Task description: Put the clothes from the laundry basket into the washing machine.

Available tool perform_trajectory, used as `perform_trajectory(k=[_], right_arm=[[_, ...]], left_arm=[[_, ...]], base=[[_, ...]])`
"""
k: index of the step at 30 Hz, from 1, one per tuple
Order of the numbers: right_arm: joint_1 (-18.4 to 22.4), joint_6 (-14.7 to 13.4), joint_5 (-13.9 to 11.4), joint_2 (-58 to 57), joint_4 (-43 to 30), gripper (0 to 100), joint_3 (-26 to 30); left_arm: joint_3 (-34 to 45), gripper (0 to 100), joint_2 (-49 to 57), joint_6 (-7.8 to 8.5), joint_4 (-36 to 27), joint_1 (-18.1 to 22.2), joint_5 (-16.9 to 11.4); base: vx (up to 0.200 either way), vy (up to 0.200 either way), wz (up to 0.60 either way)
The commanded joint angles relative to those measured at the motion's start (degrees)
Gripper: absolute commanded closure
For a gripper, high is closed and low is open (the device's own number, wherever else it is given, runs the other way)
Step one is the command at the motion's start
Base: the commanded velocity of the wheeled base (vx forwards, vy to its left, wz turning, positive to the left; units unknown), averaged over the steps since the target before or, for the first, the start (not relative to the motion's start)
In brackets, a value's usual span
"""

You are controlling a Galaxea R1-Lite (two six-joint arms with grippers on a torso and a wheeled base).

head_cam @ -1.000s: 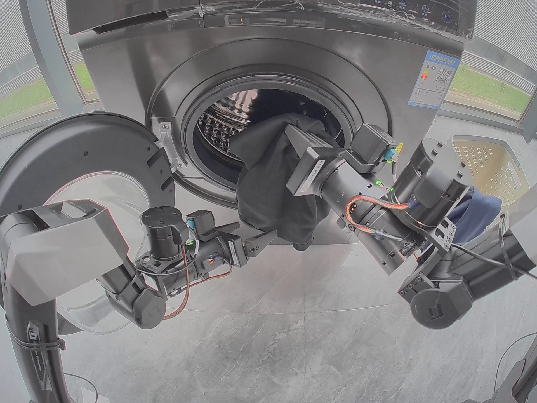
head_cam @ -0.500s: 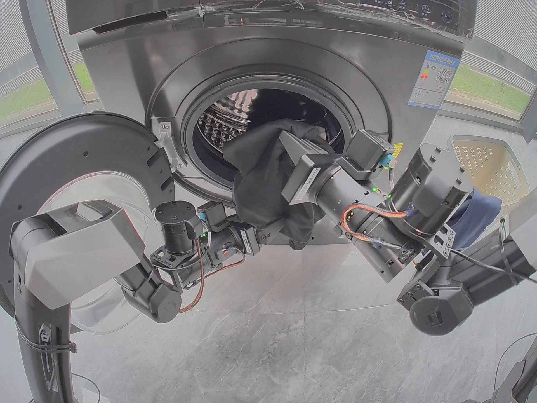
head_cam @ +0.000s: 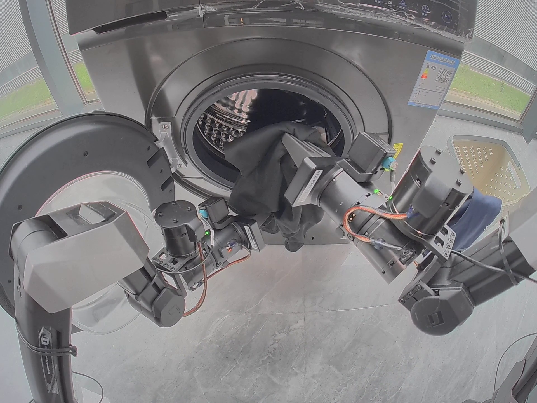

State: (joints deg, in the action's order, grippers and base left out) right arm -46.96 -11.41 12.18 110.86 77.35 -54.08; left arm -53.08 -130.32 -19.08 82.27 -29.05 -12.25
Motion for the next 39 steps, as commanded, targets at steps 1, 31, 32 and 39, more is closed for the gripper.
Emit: perform_trajectory(k=[1,31,32,39], right_arm=[[0.7,0.0,-0.2,0.3,0.0,100,0.3],[1.4,-0.2,-0.7,1.6,3.8,100,9.1],[1.3,-0.2,-0.7,1.9,3.8,100,9.1],[1.3,-0.2,-0.6,2.0,3.8,100,10.2]], left_arm=[[5.4,100,4.5,0.09,1.9,-1.4,0.2],[28.8,100,32.4,1.32,6.4,-7.6,-0.5],[28.8,100,32.7,1.32,6.3,-7.6,-0.6],[27.6,100,33.2,1.06,6.4,-7.5,-0.4]], base=[[0.000,0.000,0.00],[0.000,0.000,0.00],[0.000,0.000,0.00],[0.000,0.000,0.00]])
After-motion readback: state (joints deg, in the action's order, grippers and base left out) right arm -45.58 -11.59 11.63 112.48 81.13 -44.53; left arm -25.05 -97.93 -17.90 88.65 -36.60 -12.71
